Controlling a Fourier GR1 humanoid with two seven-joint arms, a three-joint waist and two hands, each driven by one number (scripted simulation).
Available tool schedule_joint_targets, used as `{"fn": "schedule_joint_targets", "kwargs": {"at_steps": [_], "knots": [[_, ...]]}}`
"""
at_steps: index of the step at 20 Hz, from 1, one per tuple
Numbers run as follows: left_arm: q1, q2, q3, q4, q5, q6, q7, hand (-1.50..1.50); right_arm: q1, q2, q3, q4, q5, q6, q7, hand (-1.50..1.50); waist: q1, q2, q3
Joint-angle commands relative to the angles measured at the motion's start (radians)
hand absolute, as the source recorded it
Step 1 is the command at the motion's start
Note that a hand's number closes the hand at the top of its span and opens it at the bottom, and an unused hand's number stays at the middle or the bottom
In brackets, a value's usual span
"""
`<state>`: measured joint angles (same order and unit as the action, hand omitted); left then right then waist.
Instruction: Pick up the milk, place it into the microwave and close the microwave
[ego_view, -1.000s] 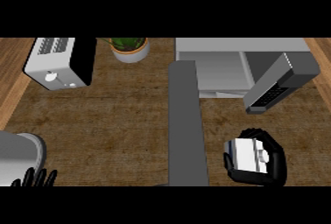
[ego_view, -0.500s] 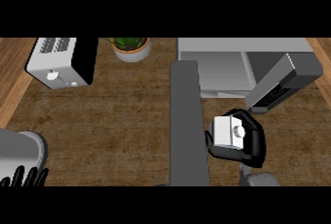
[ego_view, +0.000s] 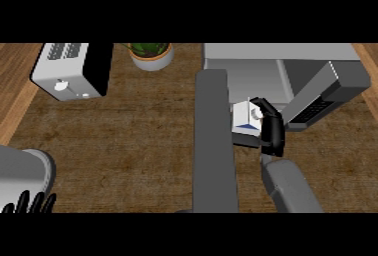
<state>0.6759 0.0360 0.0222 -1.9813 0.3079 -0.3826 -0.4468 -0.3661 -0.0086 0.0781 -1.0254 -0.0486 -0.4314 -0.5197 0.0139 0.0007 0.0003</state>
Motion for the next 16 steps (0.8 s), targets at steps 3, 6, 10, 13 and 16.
{"fn": "schedule_joint_targets", "kwargs": {"at_steps": [3,6,10,13,16], "knots": [[-0.003,0.006,0.025,0.039,-0.003,-0.024,-0.024,-1.5,-0.204,0.008,-0.079,0.345,-0.091,-0.031,-0.123,1.5,0.016,0.006,0.001],[0.019,0.021,0.042,0.015,0.035,-0.046,-0.009,-1.5,-0.288,-0.023,-0.179,0.498,-0.058,0.018,-0.174,1.5,0.021,0.008,0.001],[-0.015,0.02,0.043,0.069,0.0,-0.057,-0.05,-1.5,-0.38,-0.05,-0.219,0.647,-0.035,-0.056,-0.217,1.5,0.046,0.019,0.002],[-0.047,0.026,0.042,0.05,0.036,-0.049,0.001,-1.5,-0.411,-0.077,-0.226,0.726,-0.011,-0.1,-0.234,1.5,0.054,0.027,0.003],[-0.039,0.024,0.027,0.027,0.008,-0.046,0.005,-1.5,-0.459,-0.109,-0.229,0.791,0.001,-0.088,-0.229,1.5,0.059,0.027,0.003]]}}
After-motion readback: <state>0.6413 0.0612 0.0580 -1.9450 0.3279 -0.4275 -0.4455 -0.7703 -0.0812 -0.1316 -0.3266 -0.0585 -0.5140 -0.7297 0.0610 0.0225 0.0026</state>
